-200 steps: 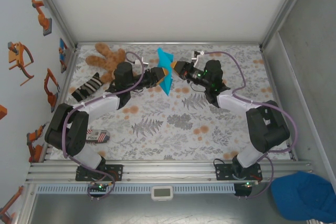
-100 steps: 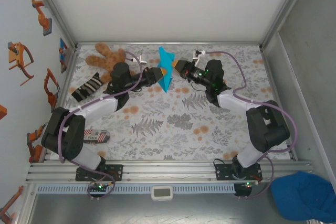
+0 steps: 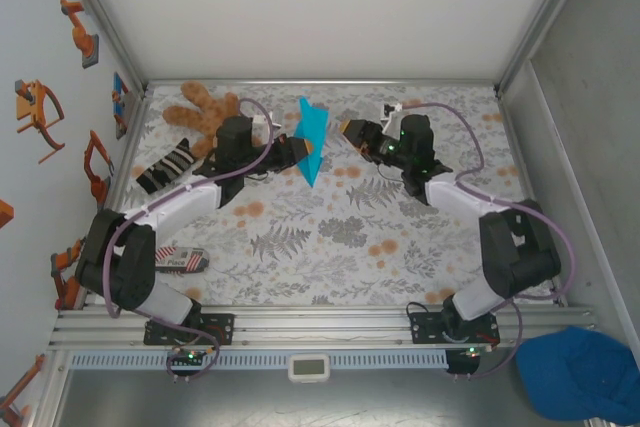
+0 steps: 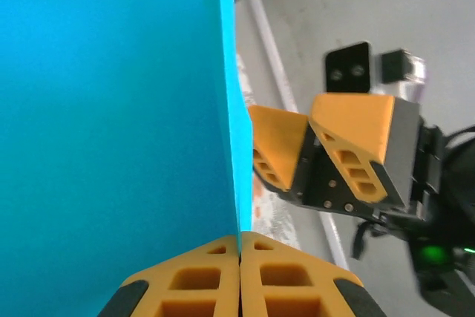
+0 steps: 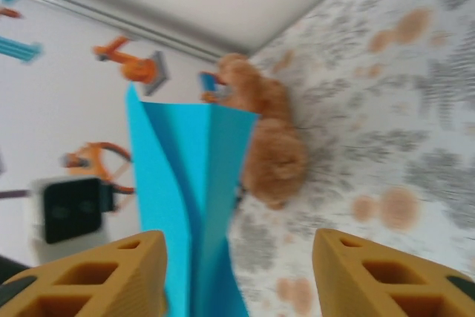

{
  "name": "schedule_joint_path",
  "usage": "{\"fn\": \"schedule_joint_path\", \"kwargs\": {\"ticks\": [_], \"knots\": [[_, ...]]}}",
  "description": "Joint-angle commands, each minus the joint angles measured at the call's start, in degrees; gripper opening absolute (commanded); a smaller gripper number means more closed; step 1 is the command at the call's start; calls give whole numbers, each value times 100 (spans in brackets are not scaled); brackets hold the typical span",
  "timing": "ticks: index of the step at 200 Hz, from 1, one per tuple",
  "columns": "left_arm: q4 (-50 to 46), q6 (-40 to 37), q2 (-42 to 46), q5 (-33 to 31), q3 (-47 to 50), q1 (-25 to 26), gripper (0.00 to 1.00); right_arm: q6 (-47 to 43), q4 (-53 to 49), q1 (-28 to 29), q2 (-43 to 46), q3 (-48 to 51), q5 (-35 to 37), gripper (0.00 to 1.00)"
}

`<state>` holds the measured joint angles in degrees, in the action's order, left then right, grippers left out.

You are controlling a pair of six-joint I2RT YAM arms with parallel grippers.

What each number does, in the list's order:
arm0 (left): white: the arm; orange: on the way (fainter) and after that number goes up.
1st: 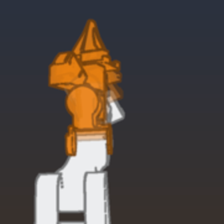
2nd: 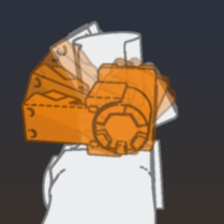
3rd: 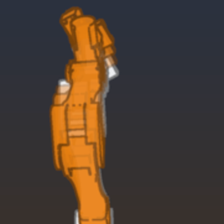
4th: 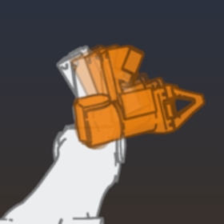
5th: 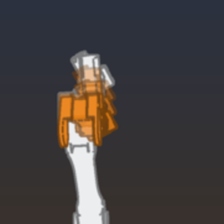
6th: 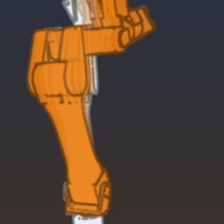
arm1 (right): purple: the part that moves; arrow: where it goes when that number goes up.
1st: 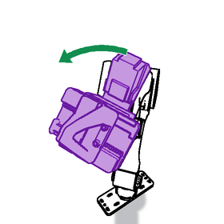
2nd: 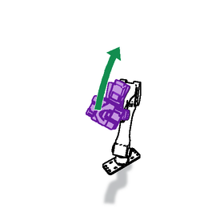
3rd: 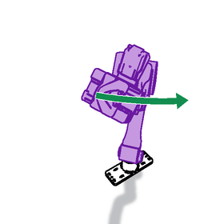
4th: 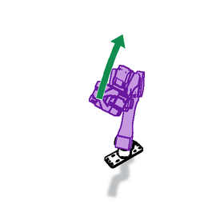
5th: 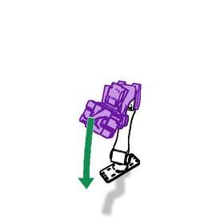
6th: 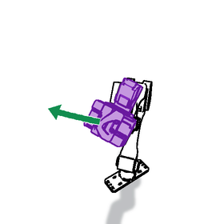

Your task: Fold a paper plane with a square sheet of paper (pick it up from the middle)

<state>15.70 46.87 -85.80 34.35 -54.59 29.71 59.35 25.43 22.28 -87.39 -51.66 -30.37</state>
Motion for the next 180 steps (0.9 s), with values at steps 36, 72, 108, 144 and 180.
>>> {"fn": "schedule_joint_path", "kwargs": {"ticks": [36,72,108,144,180], "knots": [[-4084,-2124,115,-2617,-1414,316,7,-2399,-3570,-33,1463,-465,2332,64],[-5426,-2666,-359,-4821,-2256,809,7,-2726,-4392,-40,1952,-471,3525,65],[-6488,-2463,-1250,-6438,-3081,1088,6,-2828,-4766,-40,2353,-354,4554,66],[-6911,-2445,-2199,-7389,-3672,1429,6,-2793,-4866,-38,2531,-278,4962,66],[-7455,-2447,-3353,-8122,-4455,1632,6,-2771,-4899,-34,2524,-253,4949,65]]}}
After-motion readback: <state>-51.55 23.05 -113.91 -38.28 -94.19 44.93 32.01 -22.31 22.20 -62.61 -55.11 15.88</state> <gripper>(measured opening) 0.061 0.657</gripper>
